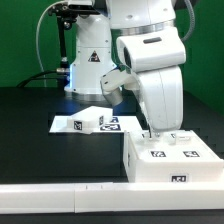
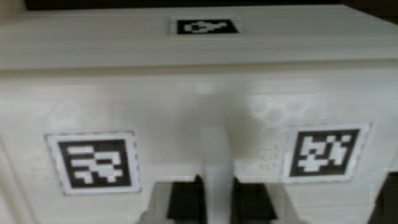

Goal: Assemble cabinet

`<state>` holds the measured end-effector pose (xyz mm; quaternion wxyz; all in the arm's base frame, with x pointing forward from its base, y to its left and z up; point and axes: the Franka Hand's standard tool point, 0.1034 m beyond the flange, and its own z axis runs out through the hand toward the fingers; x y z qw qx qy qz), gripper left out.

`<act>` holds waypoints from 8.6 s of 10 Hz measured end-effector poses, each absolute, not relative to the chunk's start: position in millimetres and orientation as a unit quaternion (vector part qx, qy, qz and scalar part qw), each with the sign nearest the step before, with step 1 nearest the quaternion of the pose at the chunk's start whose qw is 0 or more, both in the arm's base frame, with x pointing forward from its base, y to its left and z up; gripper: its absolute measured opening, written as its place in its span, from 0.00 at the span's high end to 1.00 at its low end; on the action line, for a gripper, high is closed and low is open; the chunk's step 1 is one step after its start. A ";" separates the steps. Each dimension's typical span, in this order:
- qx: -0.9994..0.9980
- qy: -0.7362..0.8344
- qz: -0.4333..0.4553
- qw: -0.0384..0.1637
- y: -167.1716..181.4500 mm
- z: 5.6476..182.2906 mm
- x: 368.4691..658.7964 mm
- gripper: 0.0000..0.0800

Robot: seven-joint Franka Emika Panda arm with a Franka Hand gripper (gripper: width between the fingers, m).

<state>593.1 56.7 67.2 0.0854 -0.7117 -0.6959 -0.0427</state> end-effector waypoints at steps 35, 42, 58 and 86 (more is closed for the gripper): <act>-0.991 -0.062 -0.080 0.089 32.8 95.0 525.7 0.01; -0.985 0.071 -0.131 0.087 107.4 77.7 497.2 0.01; -0.980 -0.023 -0.192 0.040 79.5 15.1 502.2 0.01; -0.985 -0.015 -0.164 0.047 80.5 3.9 503.9 0.54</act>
Offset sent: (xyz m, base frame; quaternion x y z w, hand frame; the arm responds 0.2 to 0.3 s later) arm 0.0040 0.0079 -0.0031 -0.0039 0.0049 0.0024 1.0000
